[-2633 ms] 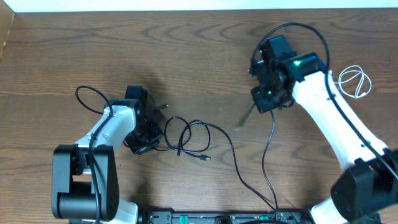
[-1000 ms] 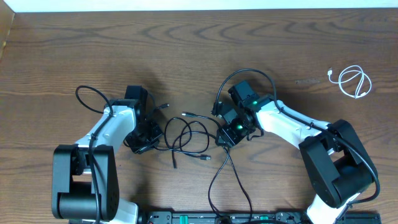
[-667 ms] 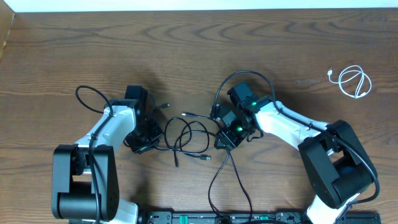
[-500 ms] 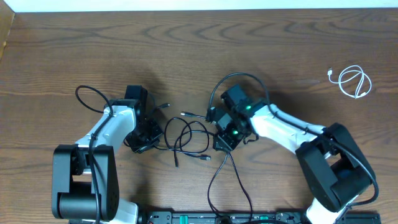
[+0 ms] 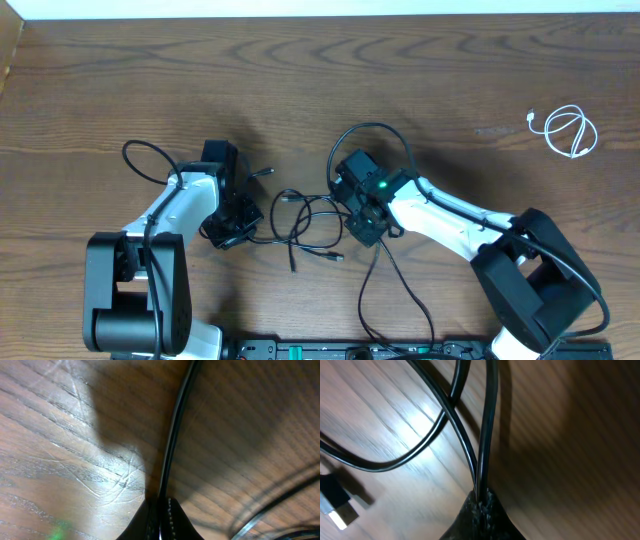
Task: Untangle cables
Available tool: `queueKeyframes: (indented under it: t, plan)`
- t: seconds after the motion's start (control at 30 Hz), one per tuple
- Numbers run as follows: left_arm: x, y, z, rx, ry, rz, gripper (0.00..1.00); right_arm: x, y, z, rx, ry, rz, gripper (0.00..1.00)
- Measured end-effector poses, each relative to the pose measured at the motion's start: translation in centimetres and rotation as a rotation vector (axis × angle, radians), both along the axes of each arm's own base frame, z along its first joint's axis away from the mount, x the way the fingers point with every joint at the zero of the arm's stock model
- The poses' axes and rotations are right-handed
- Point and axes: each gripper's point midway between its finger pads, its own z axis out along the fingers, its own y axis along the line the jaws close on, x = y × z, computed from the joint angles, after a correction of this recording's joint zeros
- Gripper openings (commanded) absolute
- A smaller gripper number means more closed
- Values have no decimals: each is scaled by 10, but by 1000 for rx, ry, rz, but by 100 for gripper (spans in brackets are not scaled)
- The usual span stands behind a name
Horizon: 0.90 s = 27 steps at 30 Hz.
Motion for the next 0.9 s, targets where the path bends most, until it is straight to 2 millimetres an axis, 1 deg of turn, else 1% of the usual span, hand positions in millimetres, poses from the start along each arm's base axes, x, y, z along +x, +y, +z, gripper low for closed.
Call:
queueKeyframes:
  t: [0.07, 0.13, 0.23, 0.33, 0.37, 0.43, 0.5, 0.57, 0.6, 0.67, 0.7, 0.73, 0.8, 0.9]
  plan:
    - [0, 0, 0, -1, -4, 0, 8, 1, -4, 8, -3, -13, -10, 1]
    - [0, 0, 0, -1, -11, 0, 8, 10, -2, 33, 31, -81, -20, 1]
    - [1, 0, 0, -2, -16, 0, 8, 31, 3, 98, 120, -263, -45, 1]
    - [1, 0, 0, -2, -17, 0, 8, 48, -1, 178, 222, -484, -90, 1]
    - [1, 0, 0, -2, -17, 0, 8, 52, -5, 209, 260, -573, -116, 1]
    - [1, -1, 0, -4, -20, 0, 8, 52, -16, 252, 315, -693, -156, 1]
    - [3, -1, 0, -5, -25, 0, 8, 48, -30, 288, 364, -797, -193, 1]
    - [3, -1, 0, -5, -26, 0, 17, 44, -42, 316, 403, -880, -228, 1]
    - [3, -1, 0, -5, -26, 2, 22, 43, -48, 328, 416, -920, -248, 1]
    - [3, -1, 0, -8, -28, -2, 22, 41, -62, 346, 416, -989, -296, 1]
    - [4, -2, 0, -12, -31, -1, 22, 41, -69, 351, 406, -1014, -319, 1]
    - [4, -2, 0, -13, -31, 0, 21, 42, -80, 357, 380, -1050, -359, 1]
    - [4, -2, 0, -13, -31, 0, 21, 46, -97, 359, 320, -1089, -421, 1]
    - [4, -3, 0, -15, -31, 1, 21, 55, -121, 354, 219, -1109, -497, 1]
